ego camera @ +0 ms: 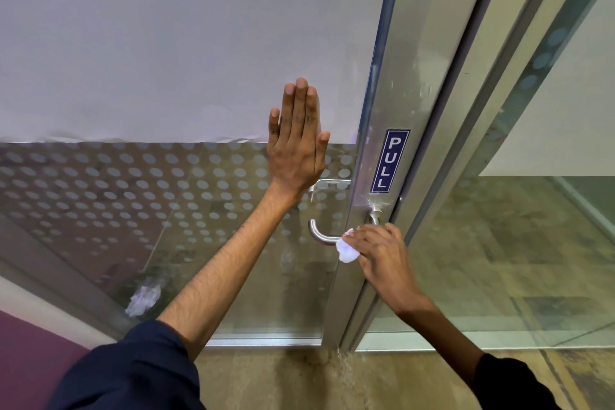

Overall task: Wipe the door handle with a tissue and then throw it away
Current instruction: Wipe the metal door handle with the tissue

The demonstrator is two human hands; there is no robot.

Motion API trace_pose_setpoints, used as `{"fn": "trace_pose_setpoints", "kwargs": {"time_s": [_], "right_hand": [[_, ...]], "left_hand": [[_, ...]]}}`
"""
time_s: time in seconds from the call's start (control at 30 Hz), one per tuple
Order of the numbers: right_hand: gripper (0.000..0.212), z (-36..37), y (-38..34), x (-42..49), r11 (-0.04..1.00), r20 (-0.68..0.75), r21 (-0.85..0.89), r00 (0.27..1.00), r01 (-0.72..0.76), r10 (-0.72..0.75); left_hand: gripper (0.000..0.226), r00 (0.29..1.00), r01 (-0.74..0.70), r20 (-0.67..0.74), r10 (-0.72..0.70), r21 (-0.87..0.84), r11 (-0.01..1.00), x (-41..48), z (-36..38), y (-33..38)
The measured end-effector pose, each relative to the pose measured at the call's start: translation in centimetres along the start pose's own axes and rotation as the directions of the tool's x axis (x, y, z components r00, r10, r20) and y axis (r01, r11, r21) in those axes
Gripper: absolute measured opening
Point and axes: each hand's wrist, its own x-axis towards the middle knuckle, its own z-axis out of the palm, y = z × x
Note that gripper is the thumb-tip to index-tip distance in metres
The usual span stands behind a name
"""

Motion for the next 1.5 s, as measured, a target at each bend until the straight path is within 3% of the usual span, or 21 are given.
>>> {"fn": "trace_pose_setpoints", "kwargs": {"time_s": [0.23,0.4,0.53,0.73,0.87,1.13,1.27,1.33,1.5], "right_hand": [[0.035,0.5,-2.5,1.4,0.998,0.03,-0.01,0.998,-0.061,0.062],[0.008,1.5,-7.0,4.5,0.984,0.038,-0.062,0.985,-0.165,0.168],[0.011,1.4,-6.8,4.3,0.981,0.034,-0.025,0.981,-0.191,0.192],[0.045,-0.8,-2.9,1.2,0.989,0.123,0.069,0.985,-0.13,0.121],[0.042,-2.6,2.0,0.6,0.988,0.173,0.008,0.974,-0.152,0.148],[0.055,-4.4,6.2,2.8,0.999,0.36,-0.031,0.933,0.03,-0.017],[0.042,-3.8,4.8,2.5,0.997,0.395,-0.046,0.917,0.068,-0.044],[0.04,-2.9,2.9,1.7,0.999,0.349,-0.018,0.937,0.033,-0.024],[0.045,-0.6,-1.9,0.8,0.965,0.208,-0.06,0.943,-0.254,0.261]], "left_hand": [[0.061,1.0,-0.001,-0.008,0.001,0.009,1.0,-0.1,0.2,-0.1],[0.059,1.0,-0.008,-0.019,0.009,0.006,1.0,-0.1,0.1,0.0],[0.059,0.999,-0.014,-0.028,0.015,0.009,1.0,-0.2,0.2,-0.1],[0.059,0.999,-0.018,-0.03,0.019,0.012,1.0,-0.2,0.2,-0.1],[0.059,0.999,-0.015,-0.03,0.015,0.008,1.0,-0.2,0.2,-0.1],[0.059,0.999,-0.012,-0.031,0.012,0.01,1.0,-0.2,0.2,-0.1],[0.059,1.0,-0.01,-0.028,0.011,0.015,1.0,-0.1,0.2,-0.1],[0.059,0.999,-0.014,-0.03,0.014,0.021,1.0,-0.1,0.2,-0.1],[0.059,0.999,-0.009,-0.035,0.01,0.027,1.0,-0.2,0.3,-0.1]]}}
